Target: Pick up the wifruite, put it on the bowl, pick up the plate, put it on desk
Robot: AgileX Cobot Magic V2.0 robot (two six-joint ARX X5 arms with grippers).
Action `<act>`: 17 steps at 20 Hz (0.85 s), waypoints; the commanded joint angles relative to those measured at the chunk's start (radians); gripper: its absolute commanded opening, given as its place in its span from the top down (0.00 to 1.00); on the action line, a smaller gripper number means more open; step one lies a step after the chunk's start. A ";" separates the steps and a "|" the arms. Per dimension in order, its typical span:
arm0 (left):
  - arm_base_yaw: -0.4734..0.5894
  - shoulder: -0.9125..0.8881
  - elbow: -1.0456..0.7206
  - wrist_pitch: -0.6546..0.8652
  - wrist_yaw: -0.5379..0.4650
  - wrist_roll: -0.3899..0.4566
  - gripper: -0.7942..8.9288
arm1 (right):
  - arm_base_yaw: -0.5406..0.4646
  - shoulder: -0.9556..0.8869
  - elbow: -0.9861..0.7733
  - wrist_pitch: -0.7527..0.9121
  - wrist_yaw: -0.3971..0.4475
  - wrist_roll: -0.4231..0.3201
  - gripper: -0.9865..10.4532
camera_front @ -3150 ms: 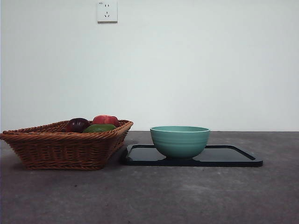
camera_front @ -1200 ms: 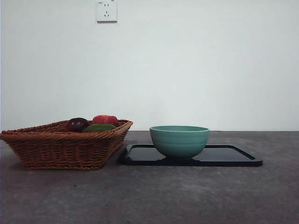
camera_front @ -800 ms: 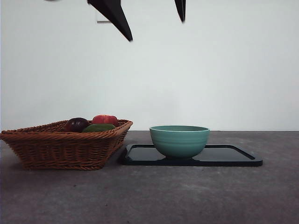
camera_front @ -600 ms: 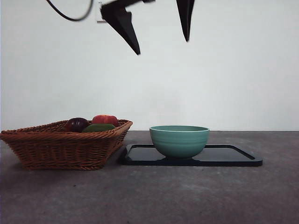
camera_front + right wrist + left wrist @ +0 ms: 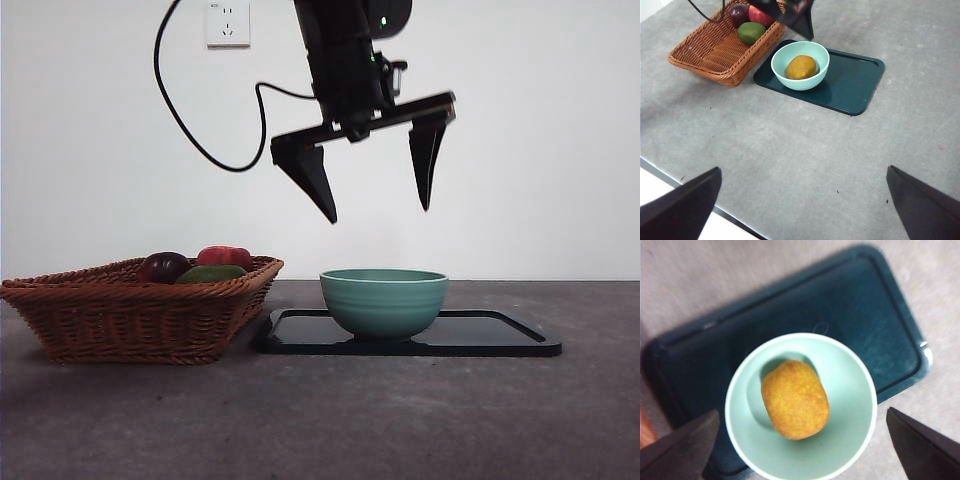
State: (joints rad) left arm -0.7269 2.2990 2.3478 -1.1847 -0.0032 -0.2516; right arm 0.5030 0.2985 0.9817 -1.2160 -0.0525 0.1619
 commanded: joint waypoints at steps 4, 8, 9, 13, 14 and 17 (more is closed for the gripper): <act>-0.013 0.085 0.035 0.005 0.015 0.032 0.35 | 0.005 -0.001 0.008 0.003 0.000 0.014 0.40; -0.013 0.108 0.035 0.014 0.015 0.044 0.35 | 0.005 0.000 0.008 0.003 0.001 0.015 0.40; -0.013 0.111 0.035 0.019 0.015 0.050 0.35 | 0.005 0.000 0.008 0.003 0.001 0.016 0.40; -0.021 0.116 0.035 0.036 0.015 0.055 0.38 | 0.005 0.000 0.008 0.003 0.001 0.021 0.40; -0.022 0.119 0.035 0.036 0.015 0.057 0.39 | 0.005 0.000 0.008 0.003 0.001 0.021 0.40; -0.026 0.127 0.035 0.033 0.015 0.060 0.39 | 0.005 -0.001 0.008 0.003 0.001 0.022 0.40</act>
State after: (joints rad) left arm -0.7429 2.3905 2.3497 -1.1545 0.0067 -0.2028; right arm 0.5030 0.2985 0.9817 -1.2194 -0.0525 0.1688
